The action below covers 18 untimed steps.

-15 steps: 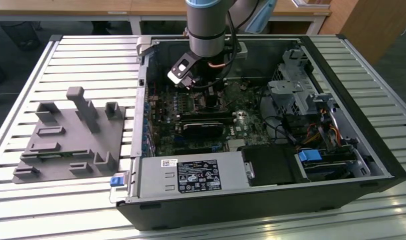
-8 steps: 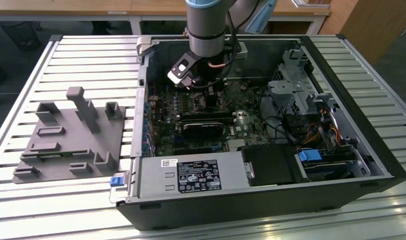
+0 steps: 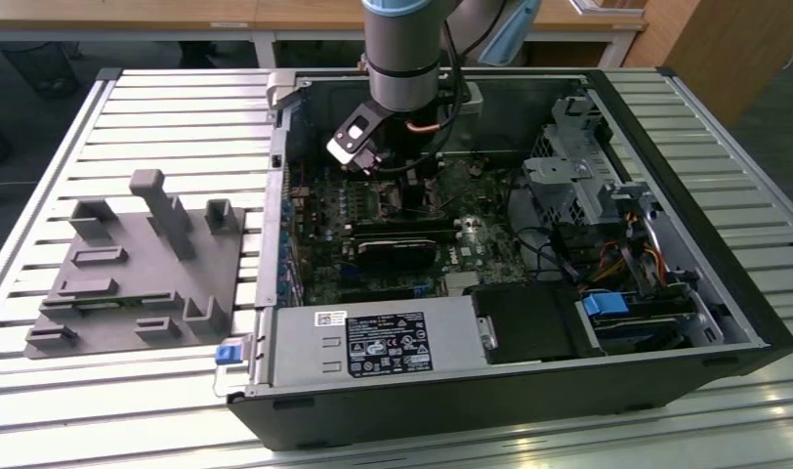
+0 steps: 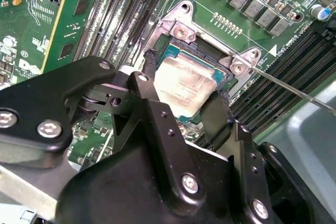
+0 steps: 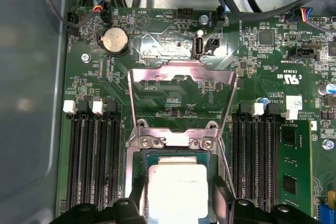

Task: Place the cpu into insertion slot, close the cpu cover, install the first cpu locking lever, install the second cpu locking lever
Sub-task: 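Place the cpu into insertion slot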

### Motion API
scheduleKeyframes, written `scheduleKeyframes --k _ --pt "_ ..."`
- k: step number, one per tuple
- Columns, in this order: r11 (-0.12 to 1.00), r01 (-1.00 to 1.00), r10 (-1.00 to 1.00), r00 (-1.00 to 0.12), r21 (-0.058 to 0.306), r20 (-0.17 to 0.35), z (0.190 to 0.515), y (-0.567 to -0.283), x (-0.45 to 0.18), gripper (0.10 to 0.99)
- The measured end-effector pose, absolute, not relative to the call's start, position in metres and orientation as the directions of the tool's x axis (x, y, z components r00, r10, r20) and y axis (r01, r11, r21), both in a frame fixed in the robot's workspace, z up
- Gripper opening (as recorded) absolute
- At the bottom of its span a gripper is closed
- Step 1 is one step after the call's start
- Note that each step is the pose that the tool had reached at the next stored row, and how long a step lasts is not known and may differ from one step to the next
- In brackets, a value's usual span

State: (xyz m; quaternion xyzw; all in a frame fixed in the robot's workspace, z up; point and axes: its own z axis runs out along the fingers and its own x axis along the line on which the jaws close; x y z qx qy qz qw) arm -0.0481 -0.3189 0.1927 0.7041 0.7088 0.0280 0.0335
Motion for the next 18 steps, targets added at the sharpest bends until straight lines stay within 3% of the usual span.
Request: scheduleKeyframes --k 18 --pt "0.006 0.996 1.0 -0.006 0.087 0.0 0.192 -0.3169 -0.0481 0.612"
